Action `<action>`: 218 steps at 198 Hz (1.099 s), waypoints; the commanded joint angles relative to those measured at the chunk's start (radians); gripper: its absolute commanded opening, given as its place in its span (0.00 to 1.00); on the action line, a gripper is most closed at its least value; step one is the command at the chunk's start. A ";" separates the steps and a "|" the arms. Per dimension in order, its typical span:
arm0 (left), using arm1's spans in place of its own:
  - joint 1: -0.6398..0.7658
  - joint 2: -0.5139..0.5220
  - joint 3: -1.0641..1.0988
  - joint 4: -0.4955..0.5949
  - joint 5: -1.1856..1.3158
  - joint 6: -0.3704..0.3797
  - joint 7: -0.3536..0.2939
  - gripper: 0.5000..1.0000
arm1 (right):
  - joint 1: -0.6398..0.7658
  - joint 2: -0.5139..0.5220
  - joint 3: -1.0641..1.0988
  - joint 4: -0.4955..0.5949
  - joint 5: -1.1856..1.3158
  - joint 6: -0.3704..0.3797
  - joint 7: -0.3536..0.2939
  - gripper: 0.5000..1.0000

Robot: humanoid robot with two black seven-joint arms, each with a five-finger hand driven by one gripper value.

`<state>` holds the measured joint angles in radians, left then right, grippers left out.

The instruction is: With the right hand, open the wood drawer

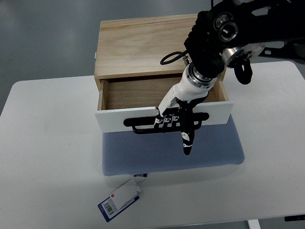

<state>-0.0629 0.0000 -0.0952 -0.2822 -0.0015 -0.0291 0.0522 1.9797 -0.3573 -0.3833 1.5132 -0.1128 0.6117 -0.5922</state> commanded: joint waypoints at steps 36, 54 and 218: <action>0.000 0.000 0.000 0.000 0.000 0.000 0.000 1.00 | 0.001 -0.005 0.000 -0.001 -0.005 -0.001 -0.001 0.89; 0.000 0.000 0.000 0.000 0.000 0.000 0.000 1.00 | 0.001 -0.003 0.000 -0.001 -0.019 -0.001 0.000 0.89; 0.000 0.000 0.002 0.001 0.000 0.000 0.000 1.00 | -0.007 -0.005 0.000 0.012 -0.091 -0.087 0.002 0.89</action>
<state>-0.0630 0.0000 -0.0942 -0.2807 -0.0005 -0.0291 0.0519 1.9727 -0.3605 -0.3834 1.5213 -0.1935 0.5303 -0.5907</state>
